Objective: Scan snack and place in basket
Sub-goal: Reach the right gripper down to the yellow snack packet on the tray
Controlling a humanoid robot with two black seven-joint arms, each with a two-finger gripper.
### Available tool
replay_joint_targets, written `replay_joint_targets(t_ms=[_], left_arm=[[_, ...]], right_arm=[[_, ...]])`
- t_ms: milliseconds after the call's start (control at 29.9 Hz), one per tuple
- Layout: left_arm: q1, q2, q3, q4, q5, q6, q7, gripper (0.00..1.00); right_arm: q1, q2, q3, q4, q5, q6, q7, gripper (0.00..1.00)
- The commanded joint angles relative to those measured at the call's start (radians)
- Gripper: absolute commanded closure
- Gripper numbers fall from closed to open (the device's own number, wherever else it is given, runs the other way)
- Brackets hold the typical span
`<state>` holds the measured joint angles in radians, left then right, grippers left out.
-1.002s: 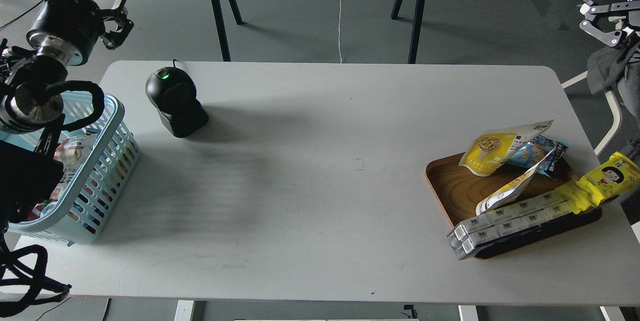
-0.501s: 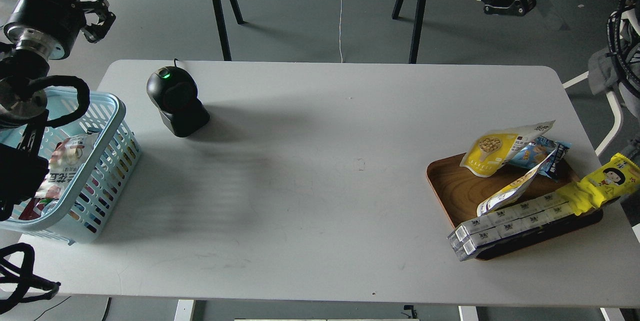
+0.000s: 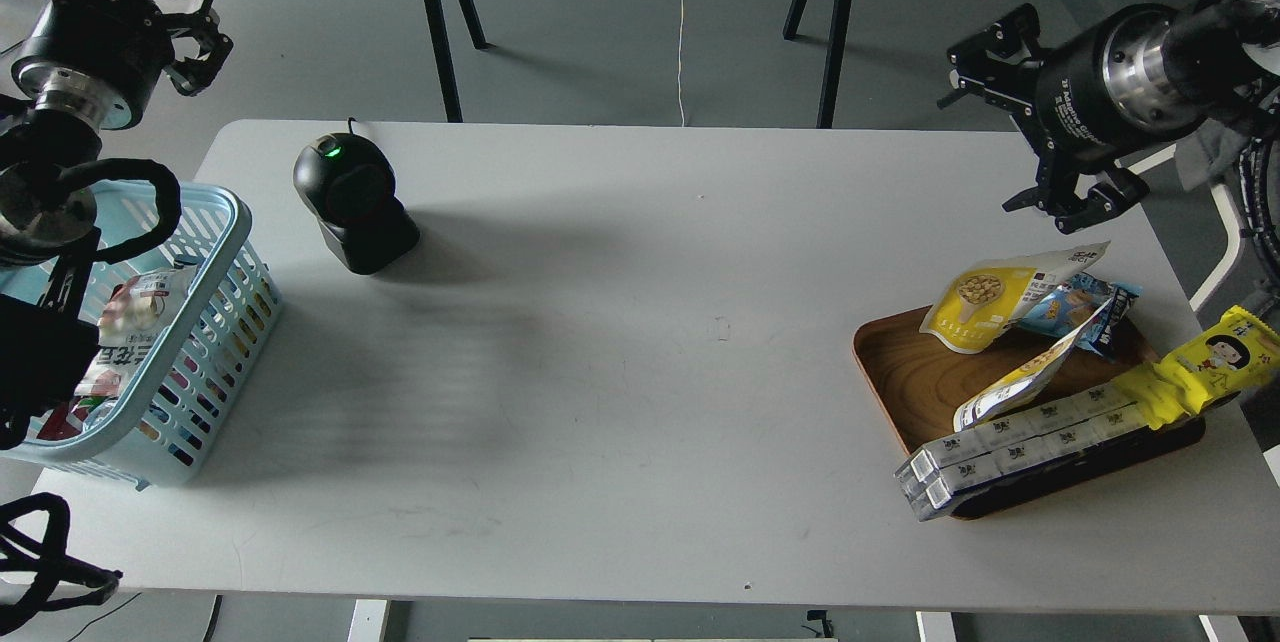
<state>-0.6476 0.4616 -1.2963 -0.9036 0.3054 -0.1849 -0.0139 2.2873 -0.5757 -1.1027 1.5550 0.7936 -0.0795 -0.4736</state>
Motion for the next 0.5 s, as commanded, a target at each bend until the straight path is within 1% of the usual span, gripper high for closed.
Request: replay_joint_targets(t_ms=[0, 100, 200, 367, 467], left_arm=[[0.000, -0.001, 0.002, 0.000, 0.000, 0.007, 0.000, 0.00], [0.000, -0.001, 0.002, 0.000, 0.000, 0.008, 0.000, 0.00], [0.000, -0.003, 0.003, 0.000, 0.000, 0.008, 0.000, 0.00], [0.002, -0.003, 0.003, 0.002, 0.000, 0.008, 0.000, 0.00], [0.000, -0.017, 0.003, 0.002, 0.001, 0.008, 0.000, 0.00]], right_arm=[[-0.051, -0.024, 0.001, -0.004, 0.029, -0.080, -0.005, 0.02], [-0.083, -0.027, 0.007, -0.022, 0.045, -0.121, -0.003, 0.02], [-0.147, -0.033, 0.020, -0.064, 0.041, -0.124, 0.001, 0.02], [-0.276, -0.032, 0.119, -0.145, 0.035, -0.138, 0.004, 0.03], [-0.314, -0.020, 0.147, -0.180, 0.036, -0.154, 0.003, 0.03]])
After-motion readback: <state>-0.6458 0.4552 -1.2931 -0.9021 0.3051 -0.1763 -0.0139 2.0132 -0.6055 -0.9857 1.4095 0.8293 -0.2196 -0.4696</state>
